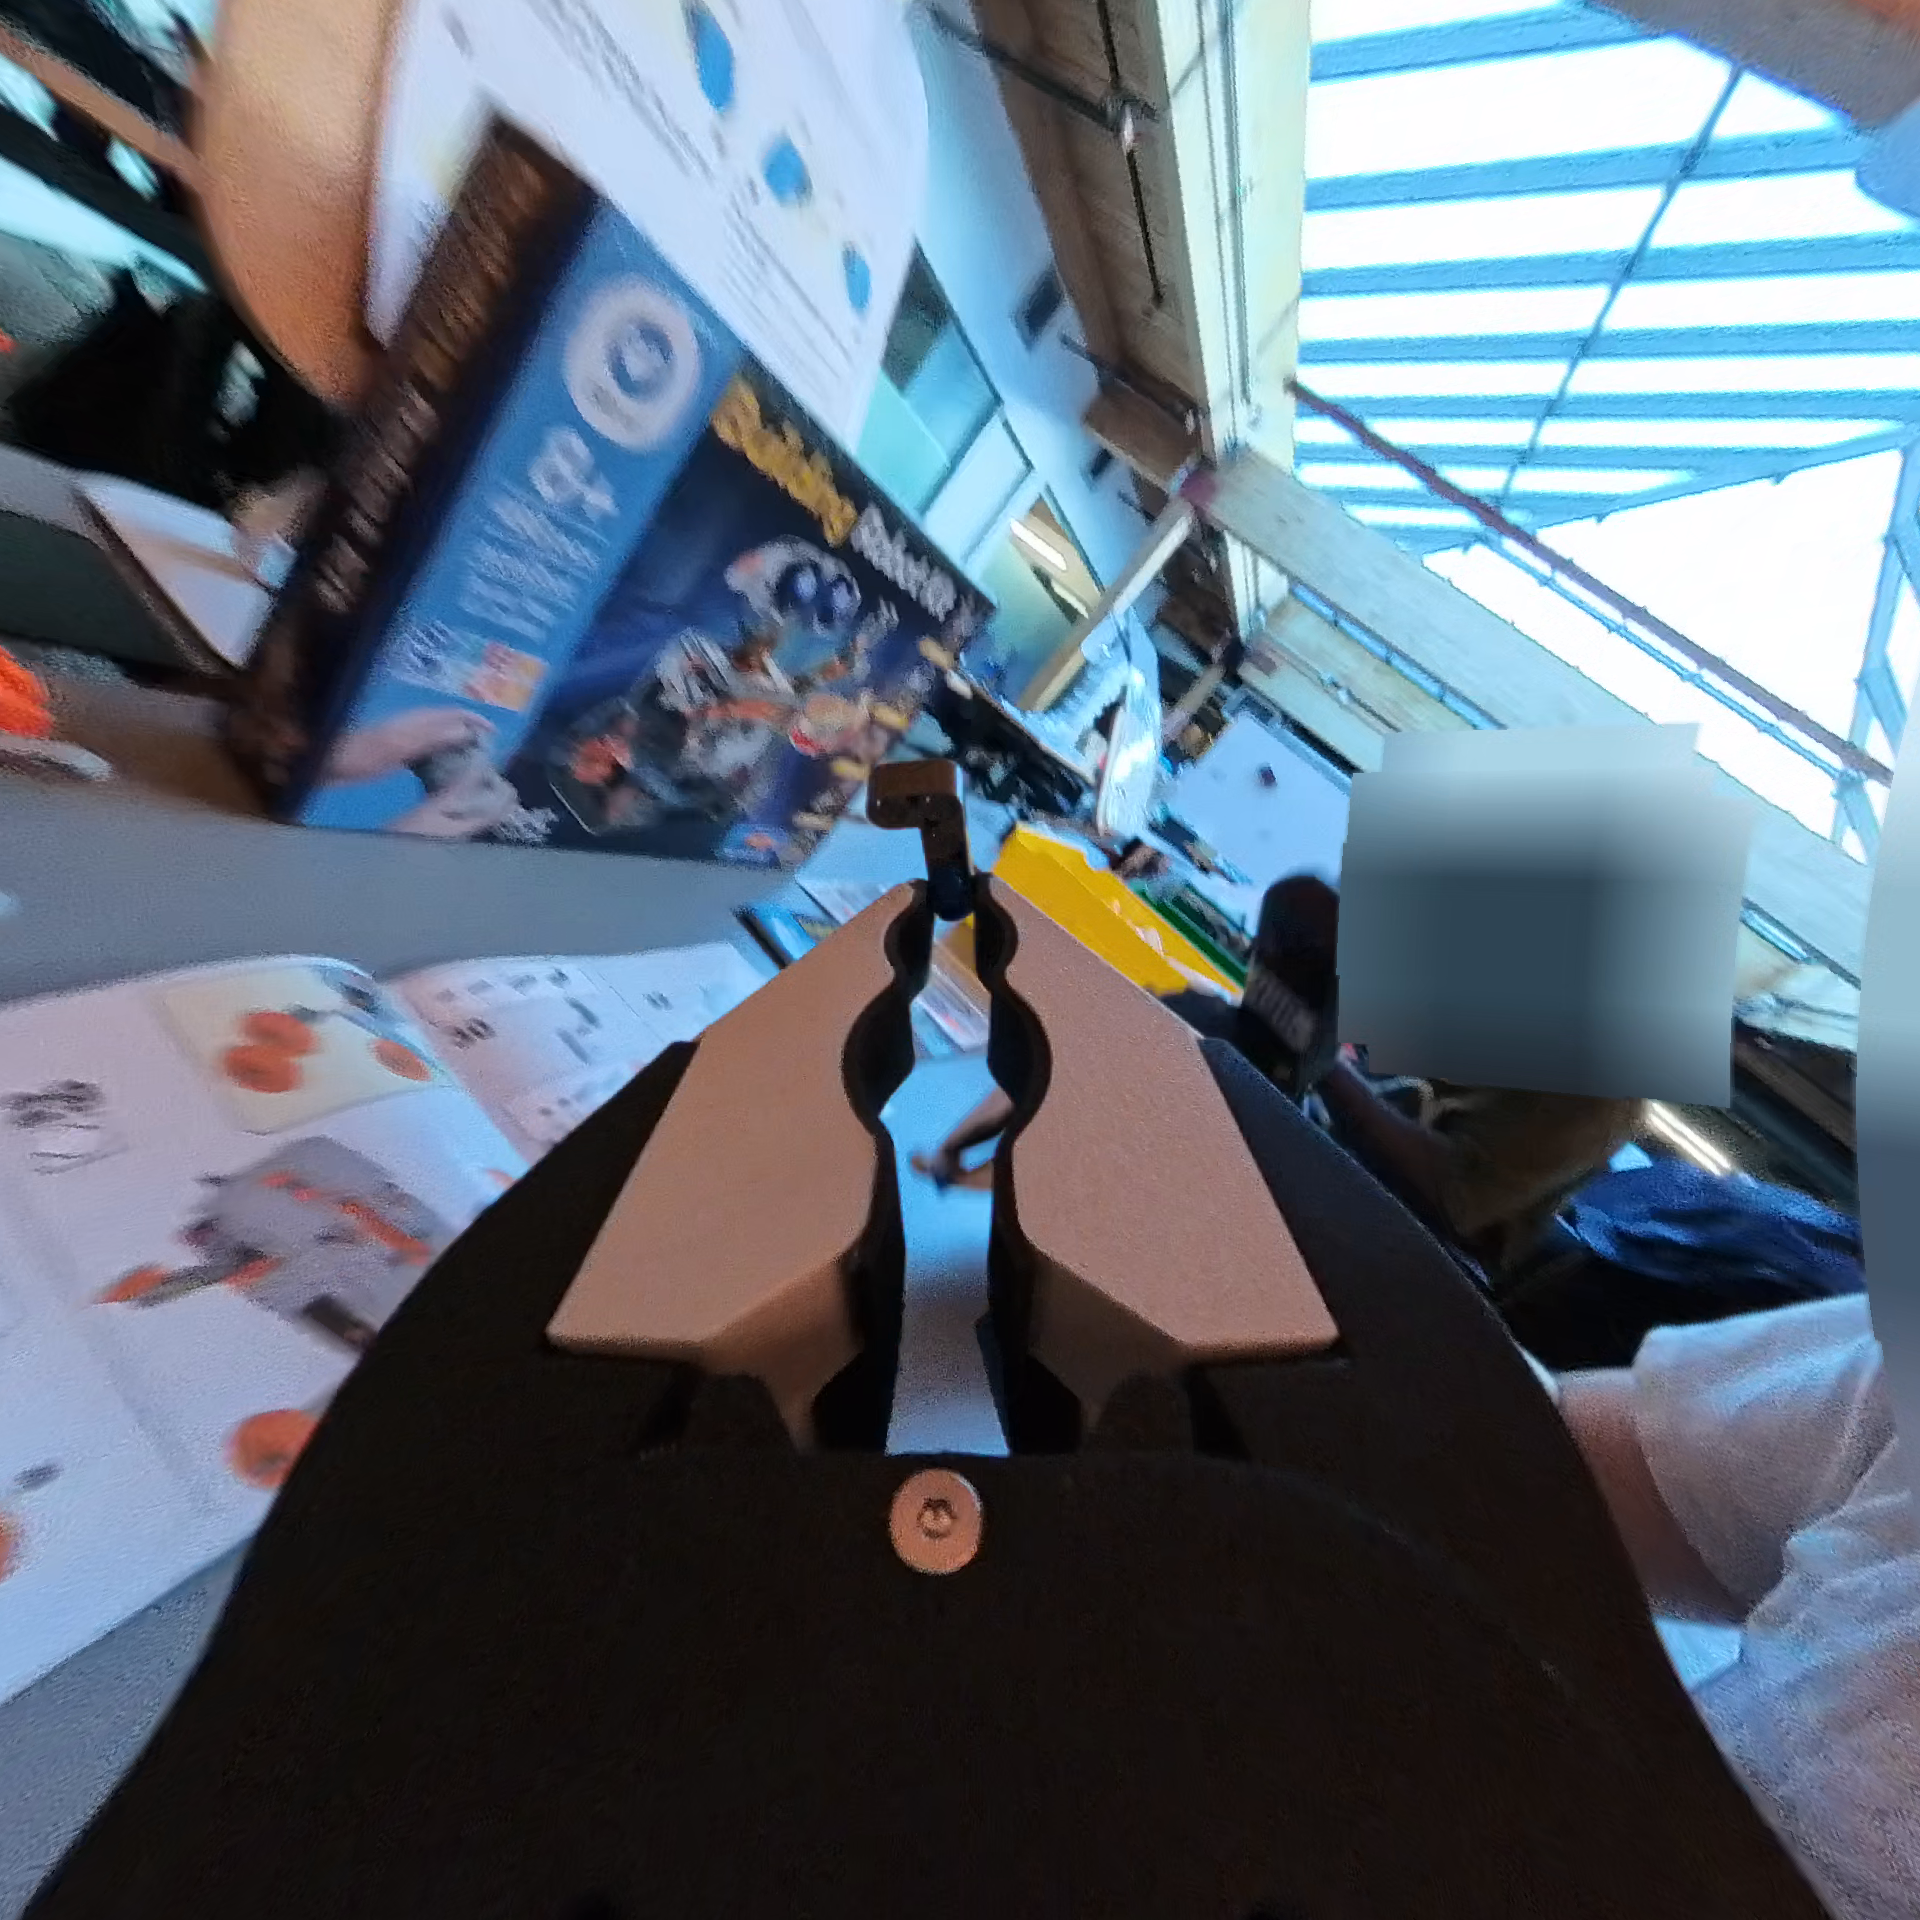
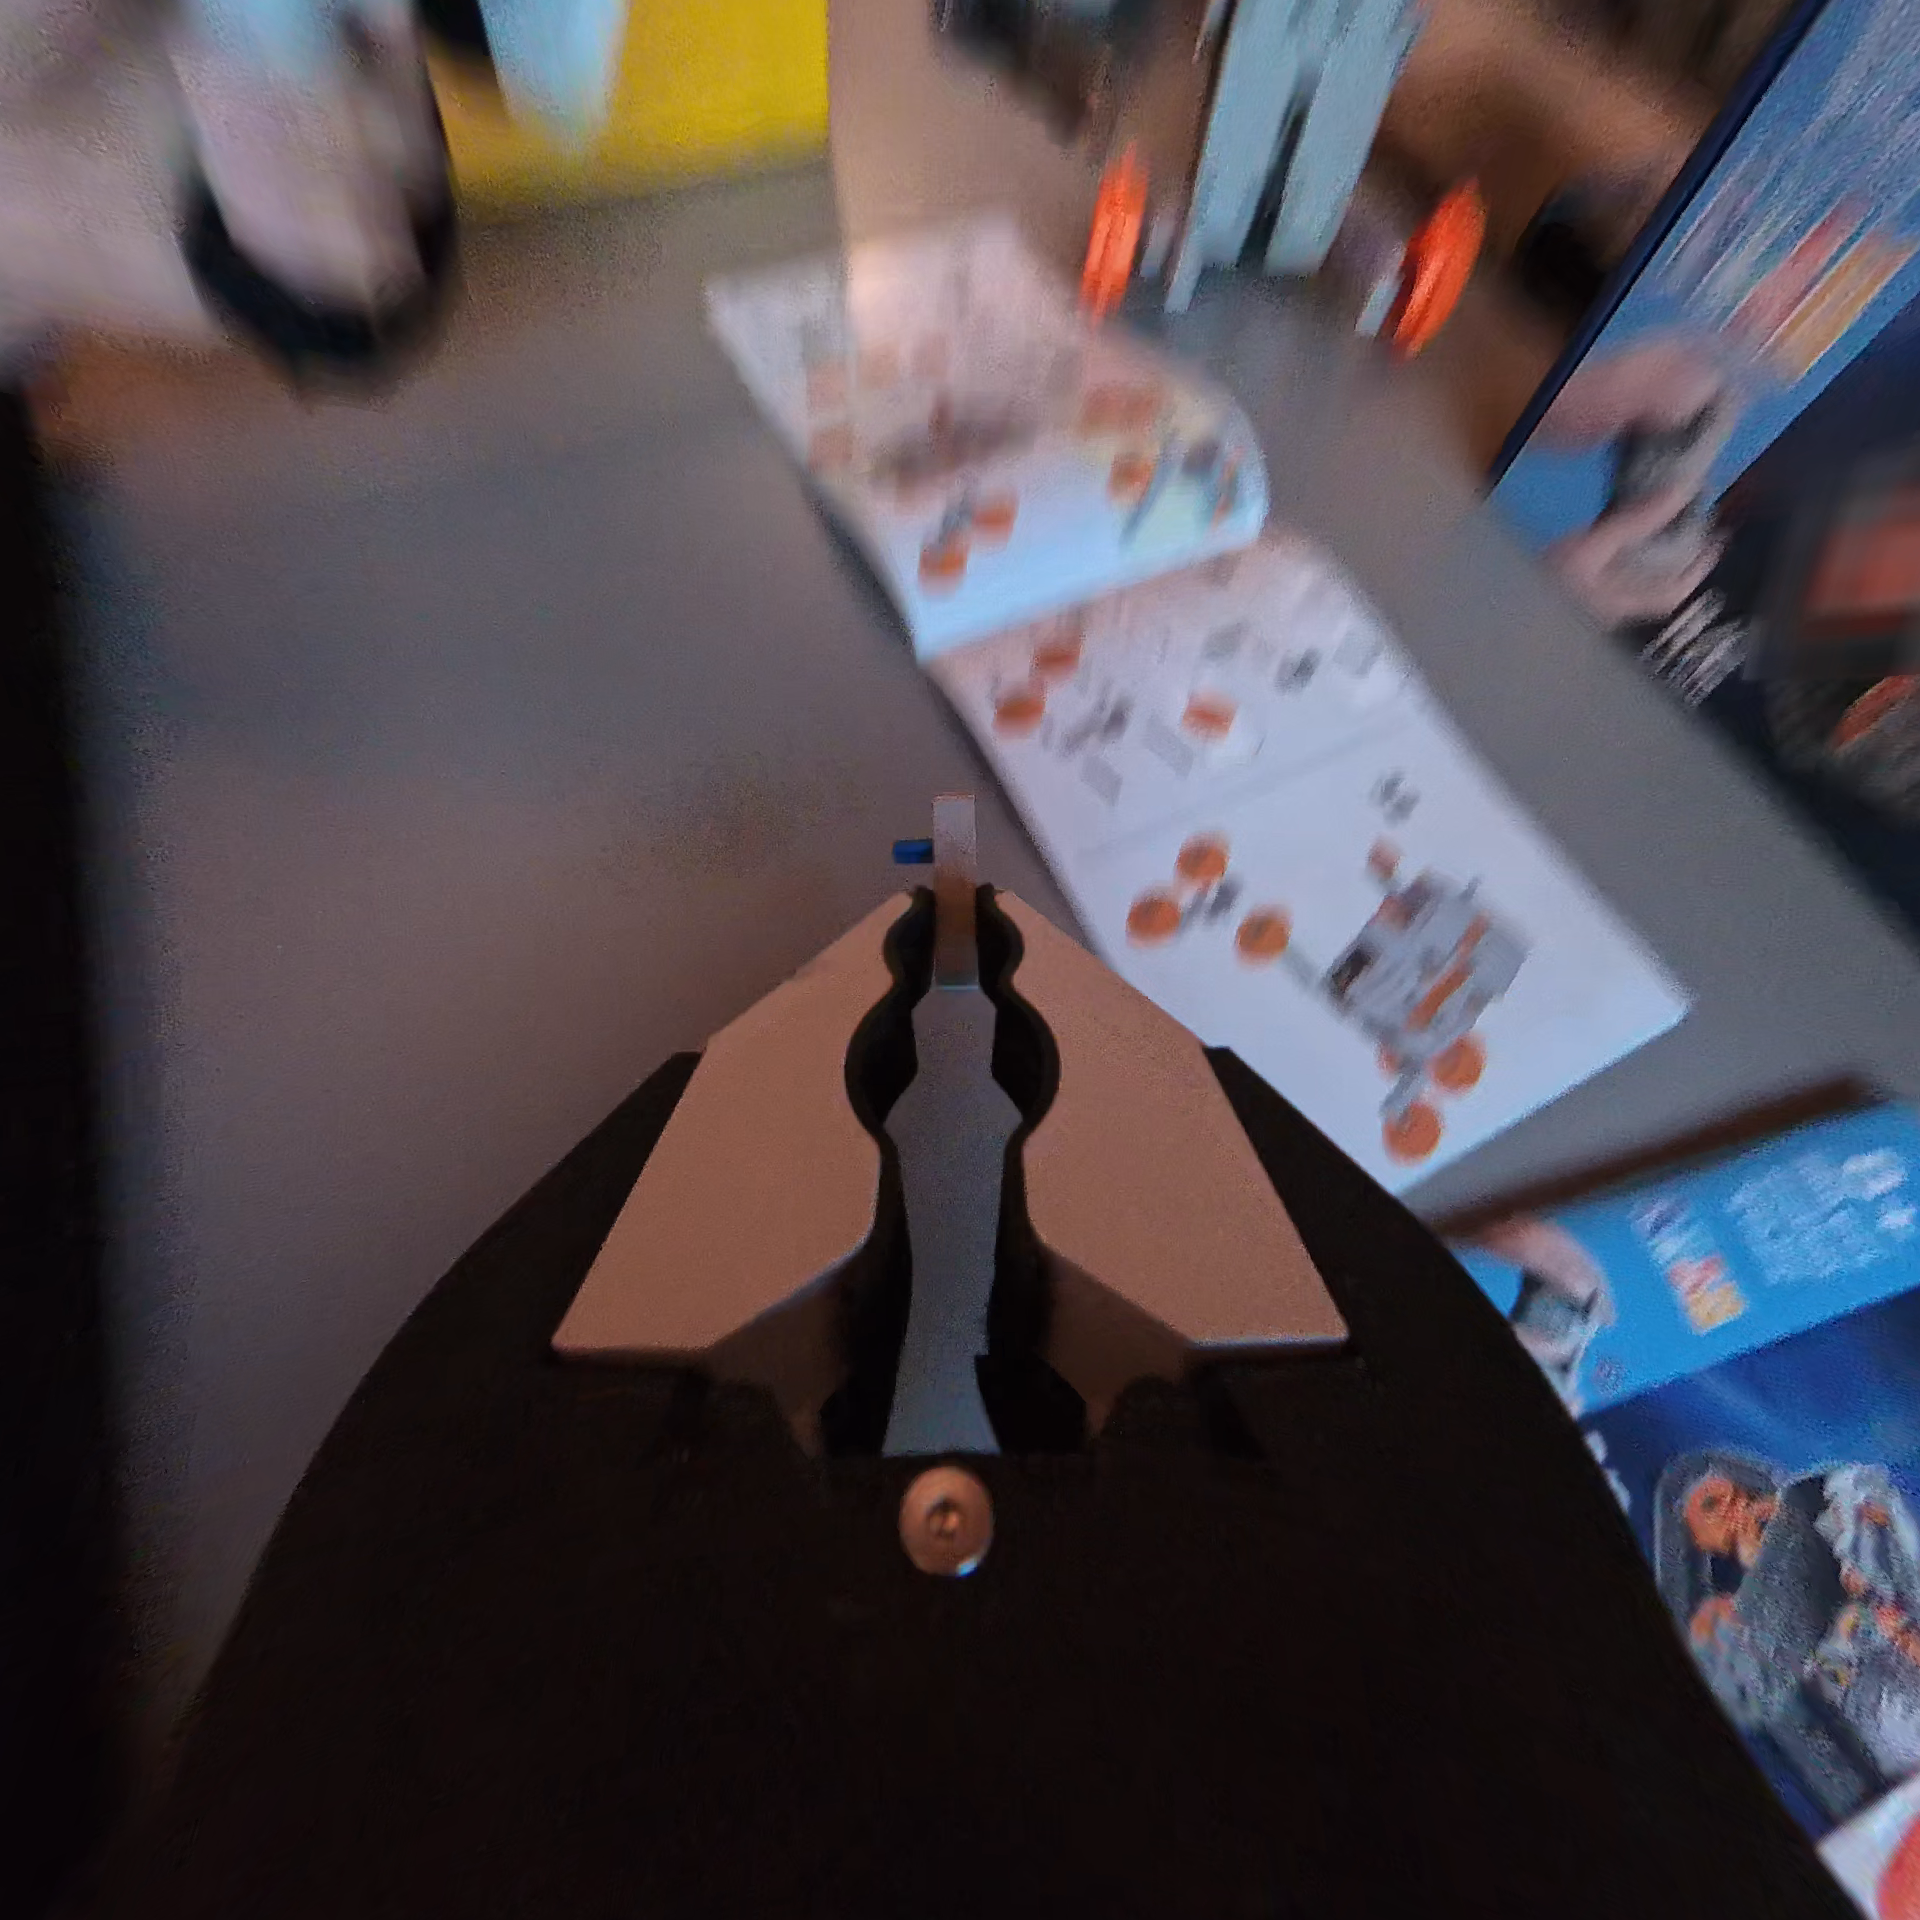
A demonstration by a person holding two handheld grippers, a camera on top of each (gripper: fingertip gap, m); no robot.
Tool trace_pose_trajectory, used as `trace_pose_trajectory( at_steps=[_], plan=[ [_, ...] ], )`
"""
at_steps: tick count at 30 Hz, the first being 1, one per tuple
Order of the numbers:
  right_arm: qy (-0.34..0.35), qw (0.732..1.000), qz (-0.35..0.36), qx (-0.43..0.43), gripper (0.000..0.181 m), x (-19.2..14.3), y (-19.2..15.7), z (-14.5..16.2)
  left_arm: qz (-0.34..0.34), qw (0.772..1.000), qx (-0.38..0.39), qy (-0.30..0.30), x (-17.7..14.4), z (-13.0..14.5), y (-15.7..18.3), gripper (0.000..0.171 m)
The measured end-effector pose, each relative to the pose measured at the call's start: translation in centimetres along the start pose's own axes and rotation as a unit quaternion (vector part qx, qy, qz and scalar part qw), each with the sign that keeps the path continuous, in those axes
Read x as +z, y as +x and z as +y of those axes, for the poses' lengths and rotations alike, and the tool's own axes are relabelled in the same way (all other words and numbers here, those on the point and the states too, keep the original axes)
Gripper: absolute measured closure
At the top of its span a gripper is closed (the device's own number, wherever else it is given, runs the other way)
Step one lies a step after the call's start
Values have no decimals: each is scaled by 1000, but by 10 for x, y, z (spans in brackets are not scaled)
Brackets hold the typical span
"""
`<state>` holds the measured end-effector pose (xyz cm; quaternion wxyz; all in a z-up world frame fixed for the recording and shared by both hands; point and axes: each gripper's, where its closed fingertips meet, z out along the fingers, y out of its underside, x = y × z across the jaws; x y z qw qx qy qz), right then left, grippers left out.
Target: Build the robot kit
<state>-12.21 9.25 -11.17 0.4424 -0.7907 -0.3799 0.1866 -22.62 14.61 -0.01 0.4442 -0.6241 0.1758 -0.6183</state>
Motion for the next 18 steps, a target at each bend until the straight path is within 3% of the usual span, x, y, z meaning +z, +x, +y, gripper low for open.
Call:
trace_pose_trajectory(
  at_steps=[4, 9, 14, 18],
  plan=[
    [124, 989, 62, 50, 175, -17, 15, -59, 24, 997, -26, -63, 34, 49, 11, 167],
    [169, 981, 67, 67, 175, -24, 13, -62, 22, 996, -16, -88, 52, 74, 25, 167],
    [219, 972, 78, 38, 176, -30, 10, -76, 32, 996, 7, -86, 63, 83, 36, 167],
    [247, 959, 138, -24, 176, -47, 4, -92, 99, 994, 39, -20, 57, 64, 59, 168]
  ],
)
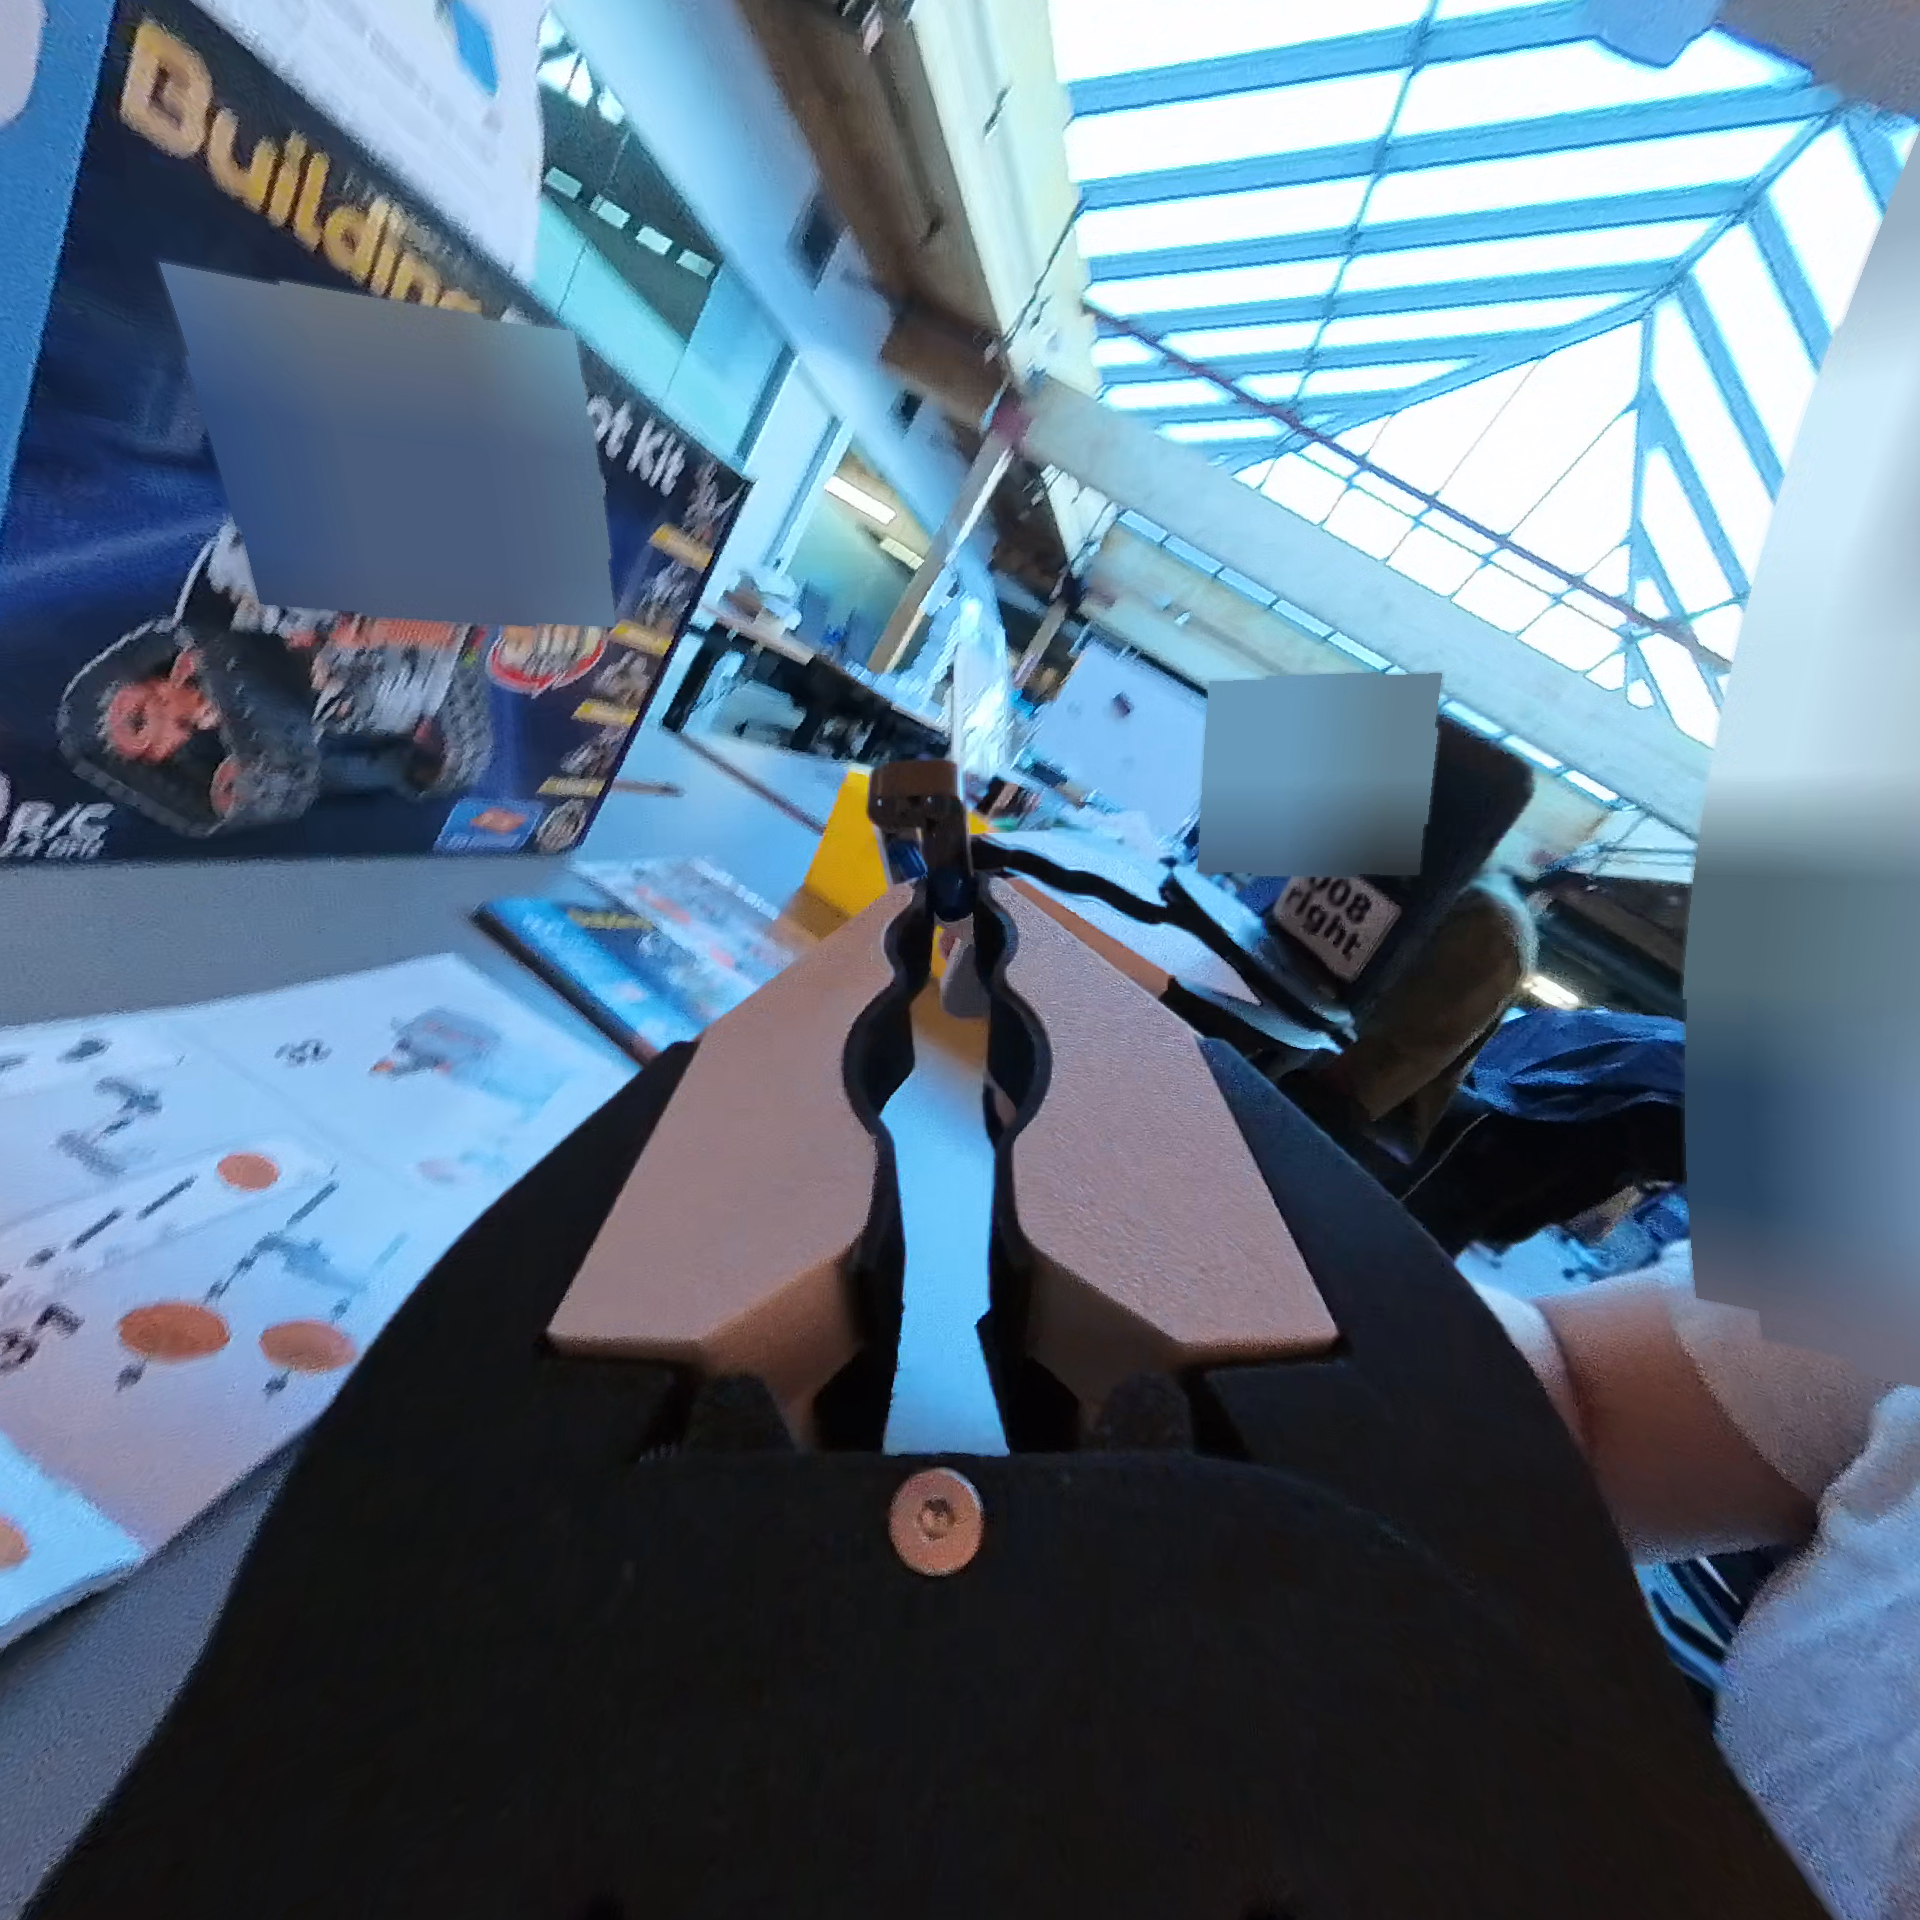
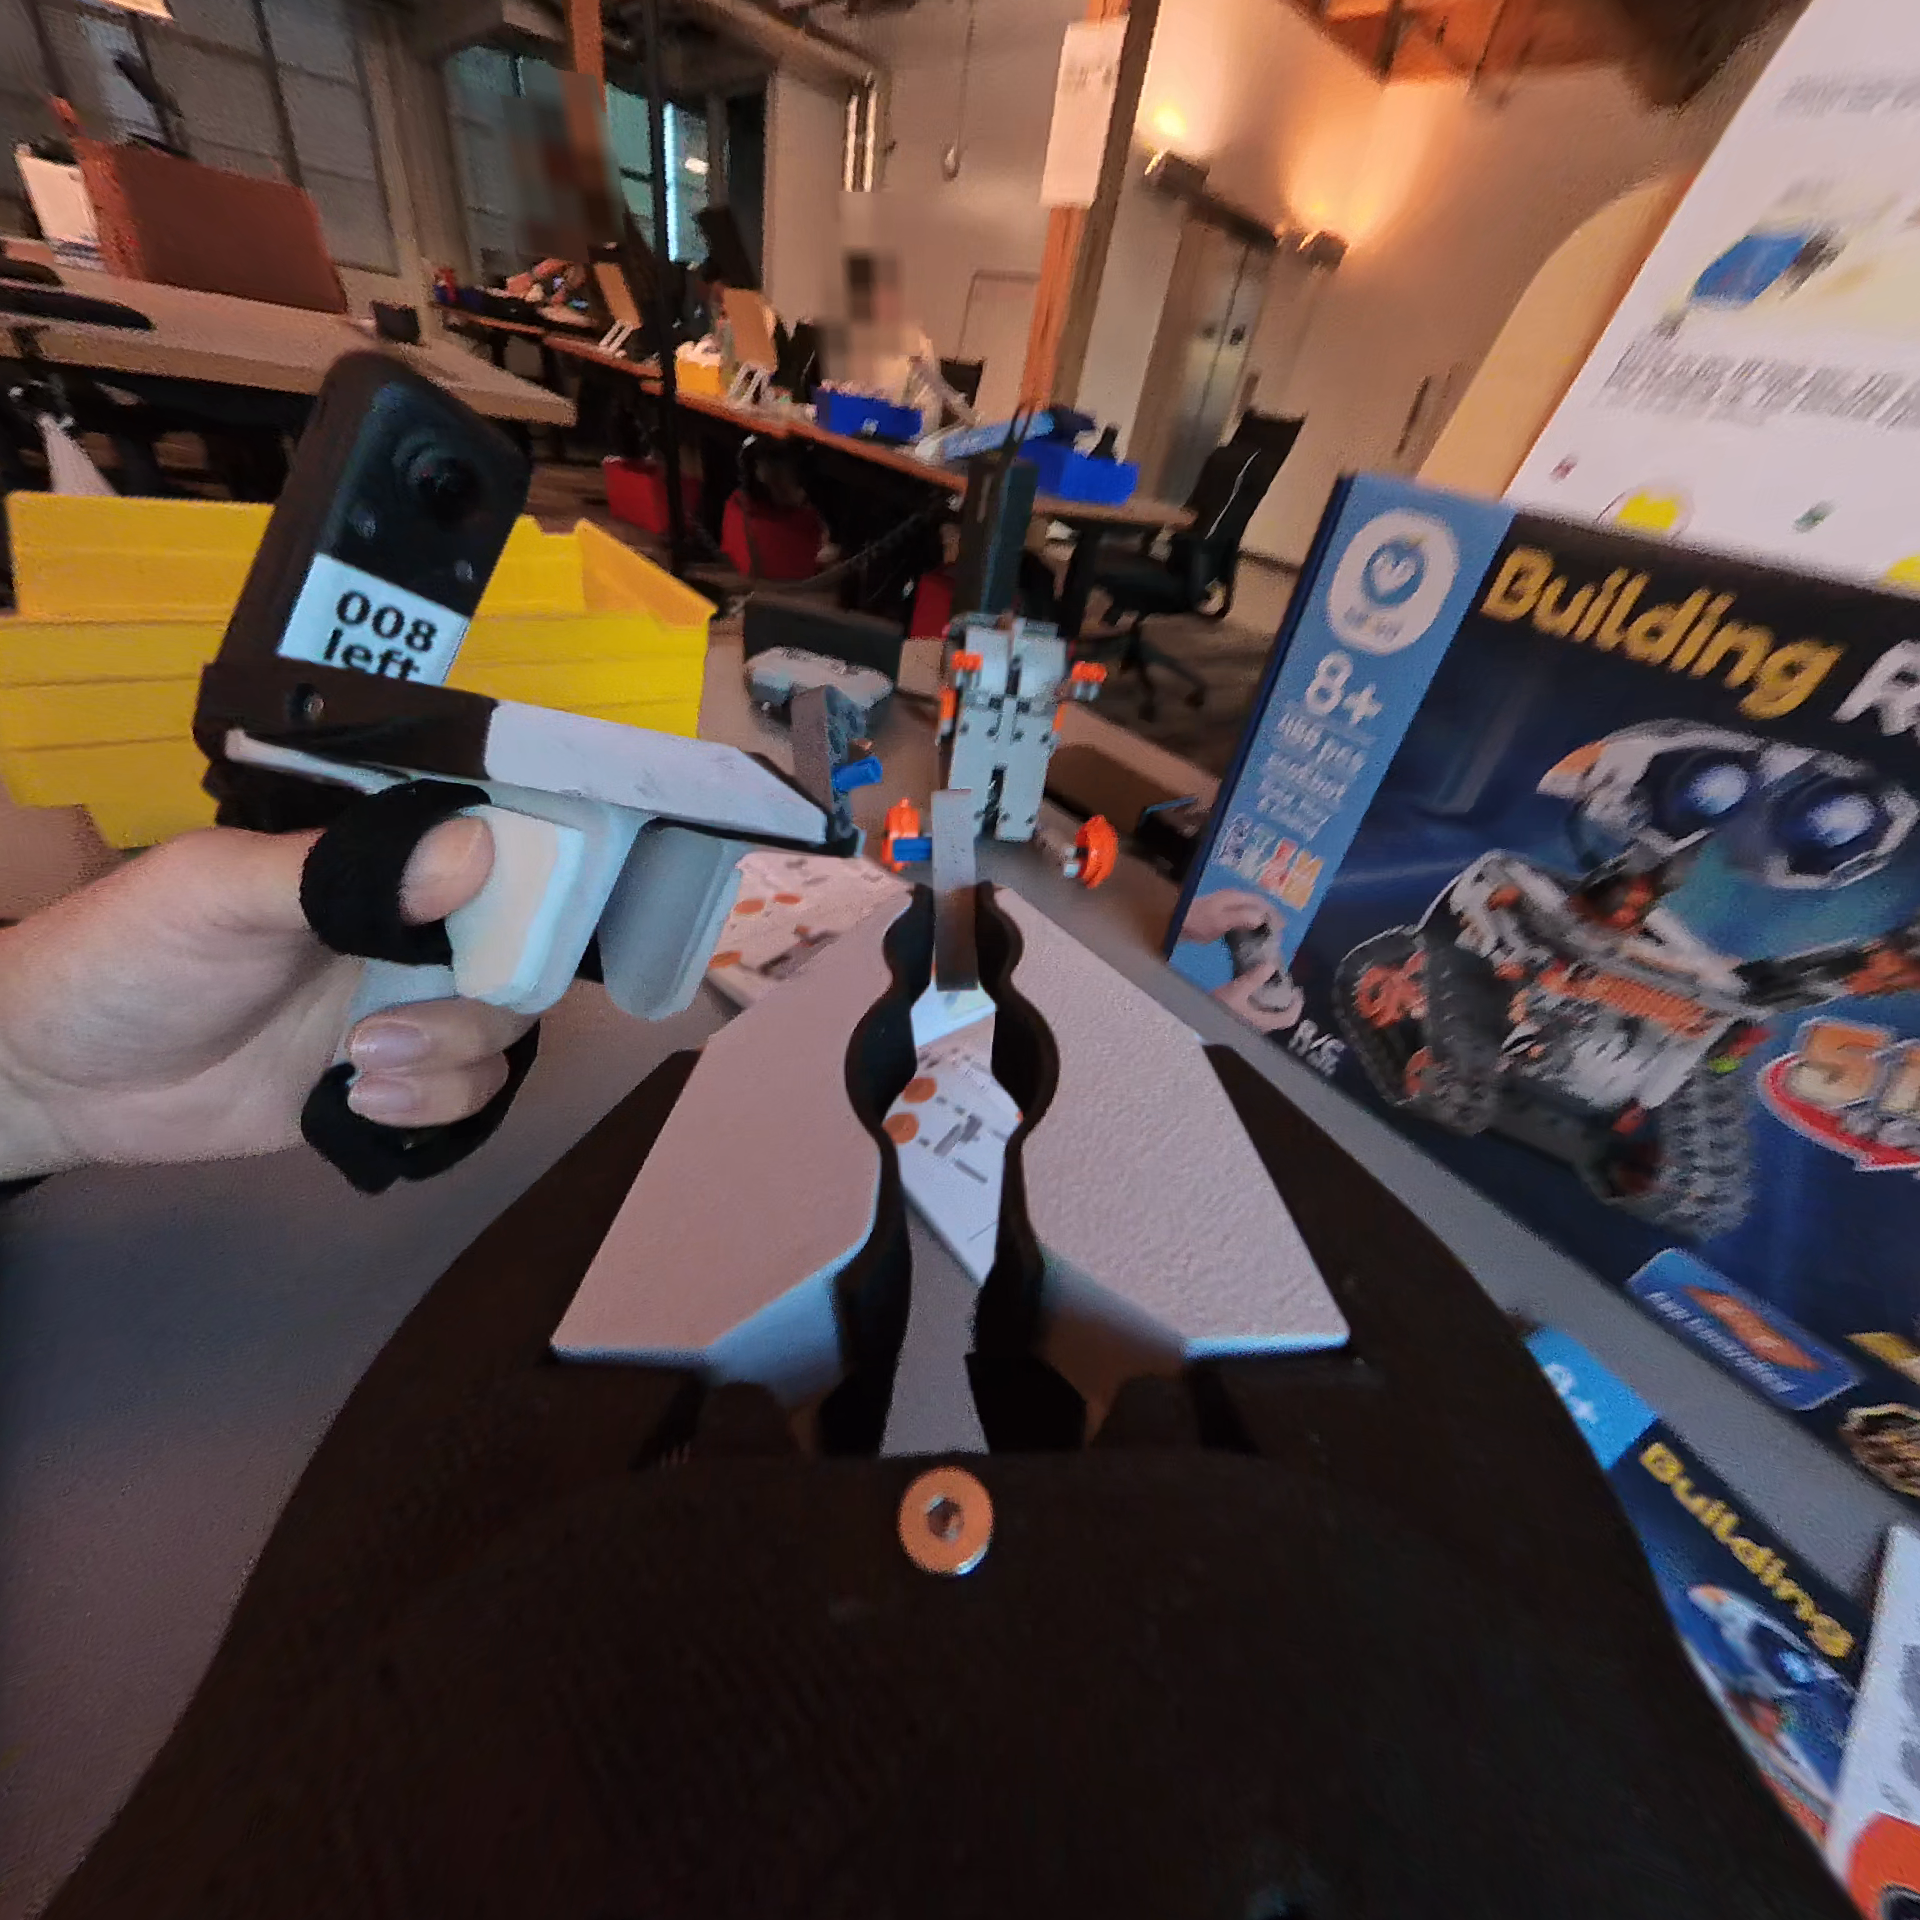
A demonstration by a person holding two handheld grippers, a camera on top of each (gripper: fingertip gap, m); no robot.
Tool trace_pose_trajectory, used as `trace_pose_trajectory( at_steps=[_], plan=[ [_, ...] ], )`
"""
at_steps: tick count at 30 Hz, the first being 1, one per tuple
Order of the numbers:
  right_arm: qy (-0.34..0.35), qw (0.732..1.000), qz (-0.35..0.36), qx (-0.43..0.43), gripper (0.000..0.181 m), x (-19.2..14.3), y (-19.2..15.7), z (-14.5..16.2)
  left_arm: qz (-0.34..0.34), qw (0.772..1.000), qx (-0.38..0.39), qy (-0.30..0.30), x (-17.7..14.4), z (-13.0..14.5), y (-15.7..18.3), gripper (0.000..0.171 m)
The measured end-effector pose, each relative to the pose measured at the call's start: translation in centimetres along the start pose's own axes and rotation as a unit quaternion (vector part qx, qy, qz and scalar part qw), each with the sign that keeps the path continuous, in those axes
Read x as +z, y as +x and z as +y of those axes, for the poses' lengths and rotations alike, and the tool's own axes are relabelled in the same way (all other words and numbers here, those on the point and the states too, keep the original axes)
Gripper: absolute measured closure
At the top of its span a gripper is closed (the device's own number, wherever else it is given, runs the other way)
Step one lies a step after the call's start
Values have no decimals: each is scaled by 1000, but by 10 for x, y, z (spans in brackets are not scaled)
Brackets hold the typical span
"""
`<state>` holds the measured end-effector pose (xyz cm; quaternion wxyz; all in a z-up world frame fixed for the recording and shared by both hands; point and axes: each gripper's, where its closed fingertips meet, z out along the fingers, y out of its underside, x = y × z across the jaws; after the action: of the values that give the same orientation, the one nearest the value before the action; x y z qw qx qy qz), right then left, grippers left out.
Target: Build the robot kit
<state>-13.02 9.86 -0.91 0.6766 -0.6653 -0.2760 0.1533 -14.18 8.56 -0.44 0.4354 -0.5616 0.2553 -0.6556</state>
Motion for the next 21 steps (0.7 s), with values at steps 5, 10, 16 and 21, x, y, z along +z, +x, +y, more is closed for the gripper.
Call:
trace_pose_trajectory(
  at_steps=[5, 10, 16, 21],
  plan=[
    [55, 998, 21, -17, 175, -13, 0, -25, 47, 998, 36, 24, -2, -9, 18, 167],
    [72, 997, 13, -17, 175, -16, -5, -30, 55, 997, 47, 38, -2, -12, 24, 168],
    [62, 997, 18, -45, 175, -14, -11, -28, 57, 996, 51, 38, -1, -11, 25, 168],
    [55, 995, 23, -84, 175, -11, -14, -25, 52, 997, 51, 31, 0, -9, 25, 168]
  ],
)
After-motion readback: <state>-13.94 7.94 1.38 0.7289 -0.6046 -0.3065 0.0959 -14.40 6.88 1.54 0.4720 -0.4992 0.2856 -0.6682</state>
